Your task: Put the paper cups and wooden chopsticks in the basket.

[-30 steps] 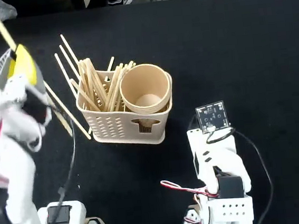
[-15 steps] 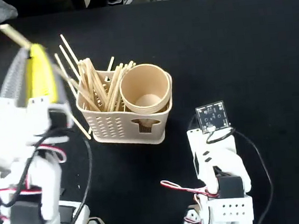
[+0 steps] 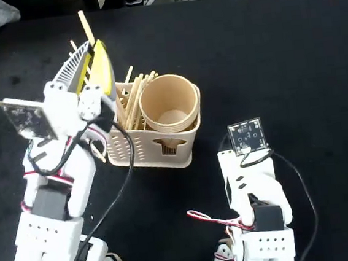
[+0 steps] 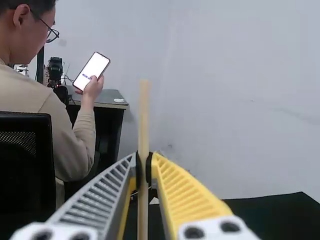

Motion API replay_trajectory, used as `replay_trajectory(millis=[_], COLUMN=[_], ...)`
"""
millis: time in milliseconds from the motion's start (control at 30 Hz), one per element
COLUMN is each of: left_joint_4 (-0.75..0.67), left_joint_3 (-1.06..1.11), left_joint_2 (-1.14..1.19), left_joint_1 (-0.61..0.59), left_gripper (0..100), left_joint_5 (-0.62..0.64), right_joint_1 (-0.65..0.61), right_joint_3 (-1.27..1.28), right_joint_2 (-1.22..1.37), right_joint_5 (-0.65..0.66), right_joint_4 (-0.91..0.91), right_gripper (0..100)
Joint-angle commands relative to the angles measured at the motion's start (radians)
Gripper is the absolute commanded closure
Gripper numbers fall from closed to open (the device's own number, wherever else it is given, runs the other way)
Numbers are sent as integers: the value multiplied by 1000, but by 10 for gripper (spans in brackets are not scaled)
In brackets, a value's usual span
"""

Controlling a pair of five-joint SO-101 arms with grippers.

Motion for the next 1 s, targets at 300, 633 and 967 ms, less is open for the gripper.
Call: replay_trajectory(millis=[300, 633, 967], left_joint_4=[100, 514, 746], left_joint_3=[-50, -260, -490], left_joint_2=[75, 86, 230], left_joint_1=[4, -21, -361], left_gripper=[962, 803, 802], left_joint_5=[-6, -5, 324], right_joint_1=[14, 14, 14], right_joint_3=[-7, -7, -7], right_joint_2=[-56, -56, -56], right_joint_5=[2, 2, 2], right_joint_4=[3, 3, 3], right_gripper=[987, 987, 987])
